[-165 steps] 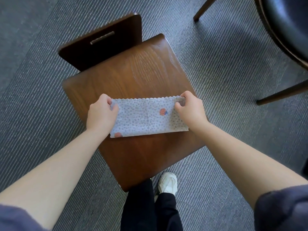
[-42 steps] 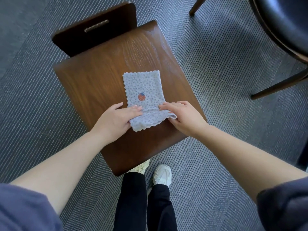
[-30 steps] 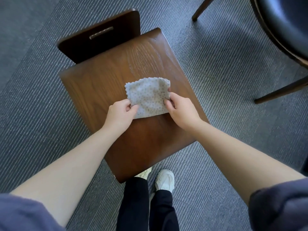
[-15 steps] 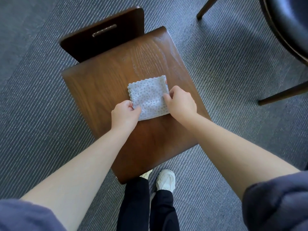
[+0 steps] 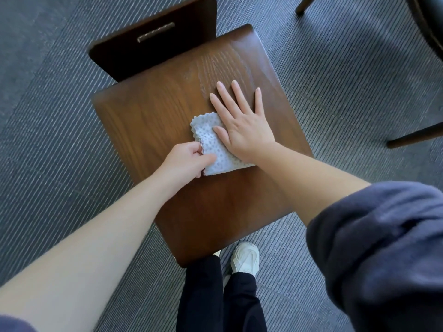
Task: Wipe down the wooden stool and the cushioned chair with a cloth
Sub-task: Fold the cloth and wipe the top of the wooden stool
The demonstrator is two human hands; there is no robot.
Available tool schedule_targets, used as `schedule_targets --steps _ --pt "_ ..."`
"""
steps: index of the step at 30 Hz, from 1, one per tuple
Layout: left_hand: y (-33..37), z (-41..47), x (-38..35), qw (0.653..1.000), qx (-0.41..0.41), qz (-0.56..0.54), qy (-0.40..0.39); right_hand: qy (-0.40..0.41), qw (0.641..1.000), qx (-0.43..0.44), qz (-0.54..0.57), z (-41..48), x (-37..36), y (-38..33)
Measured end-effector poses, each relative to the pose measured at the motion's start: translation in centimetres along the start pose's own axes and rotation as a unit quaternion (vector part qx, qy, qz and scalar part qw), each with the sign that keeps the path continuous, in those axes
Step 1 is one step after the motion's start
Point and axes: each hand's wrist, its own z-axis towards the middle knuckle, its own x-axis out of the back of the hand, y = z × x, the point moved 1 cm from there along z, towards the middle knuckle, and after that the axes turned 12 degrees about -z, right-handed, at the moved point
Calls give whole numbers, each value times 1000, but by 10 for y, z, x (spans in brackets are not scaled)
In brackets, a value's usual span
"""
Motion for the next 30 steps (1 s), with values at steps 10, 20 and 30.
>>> schedule_targets --steps 10,20,30 --pt "-2 4 0 995 -16 16 -97 35 999 -10 10 0 -2 -1" --pt "-17 -12 20 979 -120 162 -27 34 999 -7 11 0 0 -2" --pt "0 -16 -5 836 -369 332 236 25 980 -36 192 -3 19 12"
